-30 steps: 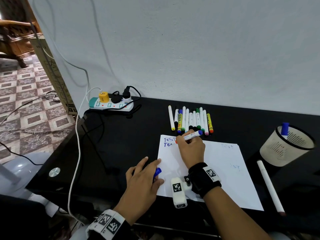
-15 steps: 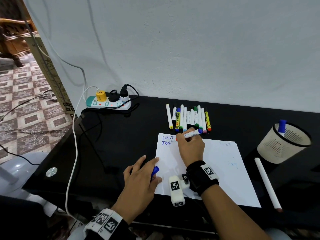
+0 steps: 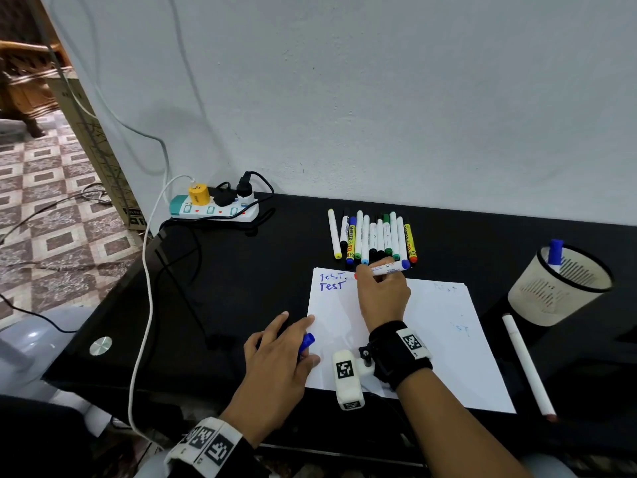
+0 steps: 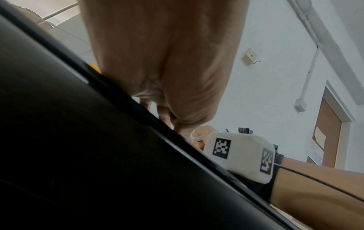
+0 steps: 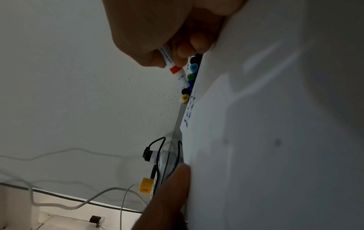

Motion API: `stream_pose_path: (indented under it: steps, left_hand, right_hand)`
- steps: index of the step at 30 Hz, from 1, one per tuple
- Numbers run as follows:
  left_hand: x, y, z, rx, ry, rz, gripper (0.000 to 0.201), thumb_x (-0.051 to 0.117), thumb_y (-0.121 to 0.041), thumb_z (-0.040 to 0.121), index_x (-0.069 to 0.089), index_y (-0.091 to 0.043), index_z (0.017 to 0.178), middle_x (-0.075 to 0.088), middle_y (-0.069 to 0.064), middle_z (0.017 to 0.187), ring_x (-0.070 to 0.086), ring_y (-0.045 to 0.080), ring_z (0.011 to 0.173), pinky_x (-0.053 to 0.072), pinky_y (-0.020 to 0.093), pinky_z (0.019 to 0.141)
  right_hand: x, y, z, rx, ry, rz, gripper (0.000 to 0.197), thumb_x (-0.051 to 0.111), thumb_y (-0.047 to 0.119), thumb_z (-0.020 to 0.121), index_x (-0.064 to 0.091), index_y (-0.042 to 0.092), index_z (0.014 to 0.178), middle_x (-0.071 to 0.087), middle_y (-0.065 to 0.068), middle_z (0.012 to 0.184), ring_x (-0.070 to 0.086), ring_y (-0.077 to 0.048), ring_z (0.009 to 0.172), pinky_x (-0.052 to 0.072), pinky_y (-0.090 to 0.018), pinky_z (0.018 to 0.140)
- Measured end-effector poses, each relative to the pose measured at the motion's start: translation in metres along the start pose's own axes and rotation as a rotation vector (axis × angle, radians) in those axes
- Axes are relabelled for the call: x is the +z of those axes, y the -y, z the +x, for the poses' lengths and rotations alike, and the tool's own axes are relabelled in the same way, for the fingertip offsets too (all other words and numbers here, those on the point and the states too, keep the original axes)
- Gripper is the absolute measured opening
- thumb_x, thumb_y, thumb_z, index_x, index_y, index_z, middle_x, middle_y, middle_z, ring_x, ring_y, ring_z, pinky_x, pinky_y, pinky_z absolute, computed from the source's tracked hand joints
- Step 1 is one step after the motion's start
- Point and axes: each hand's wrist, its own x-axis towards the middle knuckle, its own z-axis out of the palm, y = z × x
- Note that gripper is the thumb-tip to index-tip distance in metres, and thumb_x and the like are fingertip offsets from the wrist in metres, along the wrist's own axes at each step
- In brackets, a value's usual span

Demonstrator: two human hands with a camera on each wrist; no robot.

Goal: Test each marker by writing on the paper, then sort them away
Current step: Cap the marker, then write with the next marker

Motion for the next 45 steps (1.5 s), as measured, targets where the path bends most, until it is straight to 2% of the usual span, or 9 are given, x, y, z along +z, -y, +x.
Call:
stream_pose_path:
  steps: [8,17,21,24,28,32,35,38,45]
  left_hand:
    - [-0.009,-0.01,0.0,-0.011,0.009,0.012,0.054,0.05,-0.04,0.098,0.029,-0.039,0.148,0.047,-0.024,0.133,0.001,0.001,0.148,0.001,0.023,0.107]
    - [-0.03,-0.021,0.003,-0.015,0.143,0.038,0.053,0.041,-0.052,0.098,0.033,-0.036,0.148,0.034,-0.014,0.151,0.001,0.005,0.148,0.004,0.041,0.119]
    - [-0.052,-0.047,-0.011,0.126,0.105,-0.046,0.034,0.03,-0.048,0.103,0.047,-0.035,0.129,0.04,-0.031,0.127,0.012,-0.026,0.125,0.011,0.029,0.11]
    - [-0.072,-0.075,-0.024,0.172,0.116,-0.072,0.032,0.027,-0.051,0.102,0.05,-0.029,0.103,0.054,-0.017,0.1,0.029,-0.018,0.107,0.024,0.023,0.096]
    - [-0.088,-0.104,-0.038,0.22,0.097,-0.108,0.036,0.029,-0.057,0.096,0.051,-0.029,0.091,0.058,-0.012,0.089,0.037,-0.009,0.102,0.031,0.019,0.092]
    - [-0.094,-0.114,-0.042,0.245,0.122,-0.085,0.038,0.025,-0.067,0.089,0.046,-0.035,0.086,0.06,-0.008,0.082,0.048,0.007,0.091,0.041,0.023,0.08]
    - [-0.099,-0.124,-0.045,0.299,0.089,-0.107,0.033,0.037,-0.058,0.096,0.048,-0.029,0.086,0.056,0.0,0.073,0.048,0.015,0.069,0.039,0.026,0.06]
    - [-0.104,-0.131,-0.049,0.316,0.109,-0.153,0.029,0.045,-0.049,0.098,0.05,-0.024,0.084,0.055,0.007,0.072,0.048,0.026,0.069,0.037,0.031,0.058]
    - [-0.121,-0.128,-0.042,0.348,0.24,-0.055,0.017,0.048,-0.054,0.096,0.053,-0.038,0.091,0.062,-0.007,0.072,0.058,0.014,0.066,0.045,0.03,0.061]
  right_hand:
    - [-0.019,0.001,-0.003,-0.01,0.136,0.099,0.006,0.077,0.022,0.088,0.07,0.022,0.088,0.075,0.006,0.08,0.069,-0.01,0.081,0.055,-0.03,0.078]
    - [-0.087,0.05,-0.037,0.0,0.347,0.365,0.016,0.056,0.007,0.099,0.07,0.008,0.09,0.063,-0.005,0.067,0.054,-0.019,0.064,0.047,-0.03,0.057]
    - [-0.115,0.074,-0.06,-0.09,0.478,0.298,0.013,0.058,0.012,0.101,0.063,0.007,0.09,0.061,-0.006,0.065,0.054,-0.017,0.058,0.045,-0.028,0.052]
    - [-0.129,0.088,-0.075,-0.148,0.516,0.282,0.017,0.06,0.014,0.101,0.063,0.0,0.091,0.059,-0.008,0.064,0.052,-0.017,0.057,0.044,-0.025,0.05]
    - [-0.146,0.104,-0.089,-0.198,0.531,0.237,0.02,0.059,0.016,0.1,0.064,0.004,0.086,0.058,-0.006,0.062,0.051,-0.013,0.056,0.045,-0.024,0.053]
    - [-0.158,0.112,-0.1,-0.231,0.574,0.21,0.02,0.059,0.02,0.101,0.064,0.01,0.084,0.059,-0.002,0.061,0.052,-0.011,0.056,0.047,-0.024,0.055]
    - [-0.167,0.115,-0.108,-0.255,0.605,0.267,0.019,0.059,0.019,0.102,0.063,0.013,0.084,0.061,-0.002,0.062,0.054,-0.013,0.056,0.047,-0.021,0.054]
    - [-0.176,0.112,-0.111,-0.236,0.633,0.3,0.016,0.06,0.02,0.102,0.063,0.014,0.088,0.064,-0.002,0.065,0.057,-0.014,0.058,0.048,-0.023,0.055]
    - [-0.211,0.099,-0.094,-0.085,0.749,0.368,0.013,0.084,0.004,0.079,0.079,0.007,0.091,0.074,-0.012,0.085,0.068,-0.024,0.078,0.059,-0.034,0.075]
